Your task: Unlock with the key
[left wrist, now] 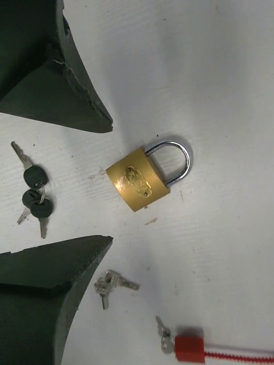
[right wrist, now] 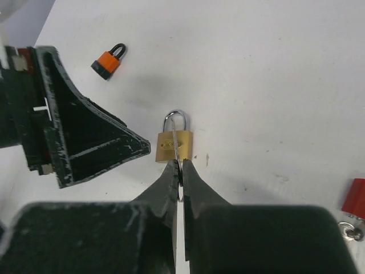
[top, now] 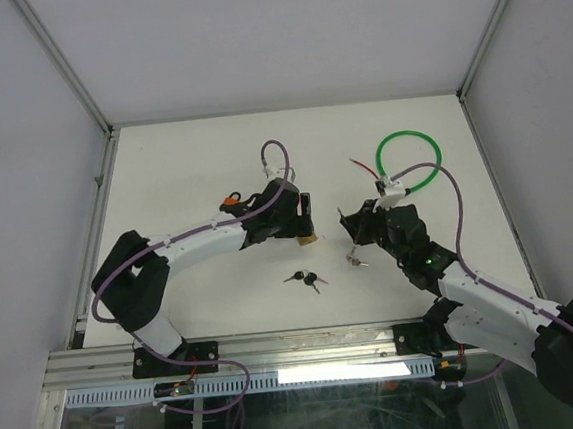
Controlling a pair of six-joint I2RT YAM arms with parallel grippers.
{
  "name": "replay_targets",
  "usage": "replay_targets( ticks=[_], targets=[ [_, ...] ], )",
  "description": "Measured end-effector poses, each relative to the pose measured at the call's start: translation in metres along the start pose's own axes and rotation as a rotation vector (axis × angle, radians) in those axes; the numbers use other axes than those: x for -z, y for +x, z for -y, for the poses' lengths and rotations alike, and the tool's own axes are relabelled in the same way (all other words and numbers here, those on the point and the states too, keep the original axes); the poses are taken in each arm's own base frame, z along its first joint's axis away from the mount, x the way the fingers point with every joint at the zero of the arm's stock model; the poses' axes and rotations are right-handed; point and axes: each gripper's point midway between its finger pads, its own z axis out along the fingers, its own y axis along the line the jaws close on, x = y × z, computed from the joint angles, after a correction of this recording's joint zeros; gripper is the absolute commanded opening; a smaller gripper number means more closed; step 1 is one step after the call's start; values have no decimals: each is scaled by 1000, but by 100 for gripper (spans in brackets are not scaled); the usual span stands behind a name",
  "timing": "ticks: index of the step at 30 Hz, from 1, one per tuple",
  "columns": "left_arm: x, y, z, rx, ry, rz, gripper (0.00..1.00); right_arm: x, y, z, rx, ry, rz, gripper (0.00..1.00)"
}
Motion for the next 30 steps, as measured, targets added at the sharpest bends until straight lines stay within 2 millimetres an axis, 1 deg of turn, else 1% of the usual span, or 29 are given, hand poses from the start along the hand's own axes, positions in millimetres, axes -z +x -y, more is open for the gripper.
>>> replay_targets(
  ticks=[2,4,7,11,16,20,23,26,30],
  targets=[
    [-11,10,-5,1,-50,-30,76,2,-1,7,2,35,12,0],
    [-22,15,-7,-4,-97,-46,77,4,-3,11,3,56,23,0],
    [-37,21,-3,-16,-138,-63,78,6,-4,15,4,71,37,0],
    [-56,23,5,-37,-182,-66,78,8,-1,21,4,88,36,0],
    [-71,22,4,-45,-246,-59,72,11,-2,23,2,96,43,0],
    [-72,26,-7,-53,-296,-61,65,13,-5,23,0,93,57,0],
    [-72,26,-10,-54,-308,-59,52,13,-5,23,-1,94,57,0],
    [-70,27,-14,-58,-322,-57,42,13,-6,23,-1,95,57,0],
    [-61,33,-19,-58,-321,-68,42,13,-6,23,-2,95,57,0]
  ],
)
